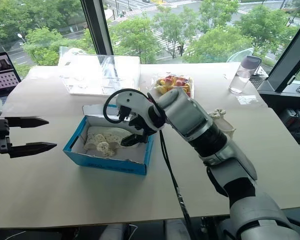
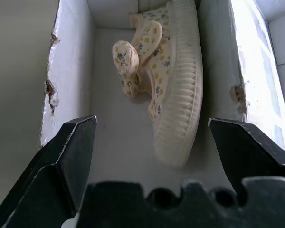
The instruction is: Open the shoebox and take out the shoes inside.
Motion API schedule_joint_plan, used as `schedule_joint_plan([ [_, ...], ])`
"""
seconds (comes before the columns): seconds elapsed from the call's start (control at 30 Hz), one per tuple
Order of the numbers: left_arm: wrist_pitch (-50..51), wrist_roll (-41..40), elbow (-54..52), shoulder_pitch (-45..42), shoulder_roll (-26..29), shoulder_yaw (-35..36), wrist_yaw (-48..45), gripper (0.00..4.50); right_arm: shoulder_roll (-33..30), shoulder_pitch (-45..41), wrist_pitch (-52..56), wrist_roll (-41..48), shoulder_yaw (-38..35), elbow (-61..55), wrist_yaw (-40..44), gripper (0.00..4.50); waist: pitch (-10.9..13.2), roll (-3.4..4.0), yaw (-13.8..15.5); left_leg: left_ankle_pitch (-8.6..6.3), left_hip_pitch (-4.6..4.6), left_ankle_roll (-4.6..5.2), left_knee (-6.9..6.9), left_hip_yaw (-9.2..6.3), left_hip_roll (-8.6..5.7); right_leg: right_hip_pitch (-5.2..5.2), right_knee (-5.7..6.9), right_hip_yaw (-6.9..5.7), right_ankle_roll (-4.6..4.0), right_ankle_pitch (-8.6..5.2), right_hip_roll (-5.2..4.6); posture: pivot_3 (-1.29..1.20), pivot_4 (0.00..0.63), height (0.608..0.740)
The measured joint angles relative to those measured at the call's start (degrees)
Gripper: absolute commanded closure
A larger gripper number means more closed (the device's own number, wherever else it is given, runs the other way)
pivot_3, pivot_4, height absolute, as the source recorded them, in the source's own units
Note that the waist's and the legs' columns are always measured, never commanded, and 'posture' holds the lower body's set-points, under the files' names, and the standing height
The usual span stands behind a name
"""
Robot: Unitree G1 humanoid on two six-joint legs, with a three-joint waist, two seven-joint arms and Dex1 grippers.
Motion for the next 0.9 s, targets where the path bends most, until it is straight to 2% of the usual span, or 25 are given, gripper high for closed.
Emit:
schedule_joint_plan([
  [0.4,1.7,-1.2,-0.1,-1.0,0.2,2.2,0.5,0.00,5.6,2.5,-1.8,-0.4,0.2,10.2,-8.1,0.05,0.0,-0.02,0.0,0.00,0.00,0.00,-0.02,0.00,0.00,0.01,-0.01,0.00,-0.05,0.03,0.00,0.00,0.150,0.740],
  [0.53,2.1,-1.4,-0.7,-0.9,0.1,2.5,0.5,0.00,7.2,3.9,-2.4,-0.5,-0.5,10.3,-10.6,1.09,-0.1,-0.16,-0.1,0.00,0.13,0.00,-0.02,0.00,0.01,0.11,0.00,0.01,-0.05,0.04,0.01,0.00,0.150,0.740],
  [0.67,2.2,-2.3,-0.7,-0.9,0.1,3.3,0.5,0.00,8.3,5.2,-2.0,-0.4,-1.9,9.9,-12.9,2.54,-0.1,-0.22,-0.2,0.00,0.34,0.00,-0.03,0.03,0.05,0.27,0.00,0.01,0.02,-0.01,0.04,0.00,0.150,0.740],
  [0.77,2.2,-2.5,-0.7,-1.0,0.1,3.5,0.5,0.00,8.4,6.0,-0.9,-0.2,-2.4,8.4,-14.1,3.45,-0.1,-0.23,-0.3,0.00,0.34,0.00,-0.04,0.03,0.08,0.27,-0.01,0.01,0.02,-0.02,0.06,0.00,0.150,0.740],
  [0.83,2.2,-2.6,-0.7,-1.1,0.1,3.4,0.5,0.00,8.3,6.3,-0.5,0.1,-2.4,7.5,-14.7,3.82,-0.1,-0.23,-0.3,0.00,0.32,0.00,-0.06,0.03,0.08,0.24,-0.02,0.01,0.01,-0.02,0.07,0.00,0.150,0.740],
  [0.9,2.2,-2.8,-0.6,-1.5,0.1,3.4,0.6,0.00,7.7,6.3,0.0,0.2,-2.4,6.2,-15.0,3.94,-0.1,-0.23,-0.3,0.00,0.26,0.00,-0.07,0.03,0.08,0.18,-0.02,0.01,-0.01,-0.01,0.07,0.00,0.150,0.740],
])
